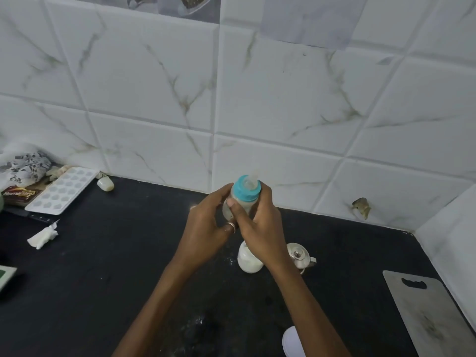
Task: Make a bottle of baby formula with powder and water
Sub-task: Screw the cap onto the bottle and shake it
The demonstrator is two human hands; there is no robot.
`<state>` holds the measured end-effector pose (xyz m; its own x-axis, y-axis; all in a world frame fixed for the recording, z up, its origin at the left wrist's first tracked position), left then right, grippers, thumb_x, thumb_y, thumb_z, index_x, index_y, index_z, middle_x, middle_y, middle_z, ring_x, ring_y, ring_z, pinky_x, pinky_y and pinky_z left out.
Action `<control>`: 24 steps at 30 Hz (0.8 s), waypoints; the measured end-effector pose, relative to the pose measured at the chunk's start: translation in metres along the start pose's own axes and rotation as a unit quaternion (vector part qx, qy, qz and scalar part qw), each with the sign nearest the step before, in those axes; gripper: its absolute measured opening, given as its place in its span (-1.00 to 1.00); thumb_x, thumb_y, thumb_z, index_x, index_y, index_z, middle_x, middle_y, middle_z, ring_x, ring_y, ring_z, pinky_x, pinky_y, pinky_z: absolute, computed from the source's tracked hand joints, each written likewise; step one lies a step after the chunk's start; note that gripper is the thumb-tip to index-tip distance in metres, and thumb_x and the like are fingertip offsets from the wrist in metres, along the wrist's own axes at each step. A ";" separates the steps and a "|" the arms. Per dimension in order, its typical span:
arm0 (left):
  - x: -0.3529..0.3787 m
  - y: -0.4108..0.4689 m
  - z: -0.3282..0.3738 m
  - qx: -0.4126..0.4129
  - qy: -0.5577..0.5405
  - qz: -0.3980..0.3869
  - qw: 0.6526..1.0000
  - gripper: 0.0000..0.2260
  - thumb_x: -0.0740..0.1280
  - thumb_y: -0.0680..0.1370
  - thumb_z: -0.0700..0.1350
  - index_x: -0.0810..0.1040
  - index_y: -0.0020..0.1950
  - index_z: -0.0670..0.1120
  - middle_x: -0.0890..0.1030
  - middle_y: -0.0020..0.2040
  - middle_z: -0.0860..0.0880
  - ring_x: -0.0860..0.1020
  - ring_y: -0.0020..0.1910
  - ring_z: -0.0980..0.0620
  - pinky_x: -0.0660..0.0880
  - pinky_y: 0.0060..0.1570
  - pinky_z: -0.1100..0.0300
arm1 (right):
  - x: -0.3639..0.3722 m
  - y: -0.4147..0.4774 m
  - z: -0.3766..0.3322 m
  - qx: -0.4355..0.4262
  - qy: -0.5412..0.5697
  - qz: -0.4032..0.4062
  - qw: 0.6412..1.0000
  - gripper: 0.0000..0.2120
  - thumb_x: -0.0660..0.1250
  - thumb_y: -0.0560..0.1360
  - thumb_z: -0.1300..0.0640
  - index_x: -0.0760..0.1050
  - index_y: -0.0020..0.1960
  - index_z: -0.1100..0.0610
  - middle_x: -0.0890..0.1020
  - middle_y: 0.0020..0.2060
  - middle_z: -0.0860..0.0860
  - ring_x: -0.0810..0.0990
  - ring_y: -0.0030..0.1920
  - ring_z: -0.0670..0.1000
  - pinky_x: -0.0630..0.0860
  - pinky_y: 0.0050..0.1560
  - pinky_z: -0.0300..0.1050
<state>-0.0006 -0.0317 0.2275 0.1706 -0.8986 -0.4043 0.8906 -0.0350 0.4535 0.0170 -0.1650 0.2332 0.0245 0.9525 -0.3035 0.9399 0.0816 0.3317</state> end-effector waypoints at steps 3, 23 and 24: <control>0.003 0.003 -0.015 -0.004 0.002 0.005 1.000 -0.27 0.50 0.40 -0.41 0.42 0.48 0.07 0.51 0.21 0.47 0.52 0.24 0.44 0.44 0.18 0.51 | 0.016 0.002 0.017 0.013 -0.008 -0.011 1.000 -0.51 0.44 0.56 -0.05 0.26 0.37 -0.16 0.50 0.14 -0.38 0.52 0.17 -0.42 0.49 0.05 -0.50; 0.071 -0.036 -0.220 -0.129 -0.005 -0.073 0.989 -0.57 0.42 0.59 -0.23 0.46 0.45 -0.10 0.59 0.29 0.05 0.57 0.26 0.25 0.48 0.23 0.39 | 0.126 -0.014 0.225 0.239 -0.028 -0.044 0.970 -0.46 0.35 0.54 0.30 0.19 0.29 -0.16 0.49 0.07 -0.25 0.48 0.06 -0.53 0.42 -0.03 -0.59; 0.074 -0.038 -0.225 -0.134 -0.005 -0.076 0.988 -0.57 0.42 0.59 -0.23 0.46 0.45 -0.11 0.60 0.29 0.03 0.58 0.26 0.22 0.48 0.23 0.38 | 0.127 -0.015 0.230 0.240 -0.028 -0.038 0.970 -0.47 0.34 0.54 0.31 0.20 0.29 -0.14 0.49 0.08 -0.24 0.49 0.06 -0.51 0.43 -0.02 -0.58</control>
<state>0.0733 0.0011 0.0020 0.0236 -0.8960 -0.4434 0.9855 -0.0538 0.1611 0.0843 -0.1127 -0.0163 -0.0453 0.9309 -0.3625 0.9895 -0.0080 -0.1442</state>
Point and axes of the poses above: each hand's wrist, its own y-axis towards the middle knuckle, its own x-axis out of the palm, z = x × y, the point moved 6 cm from there along y, towards the middle knuckle
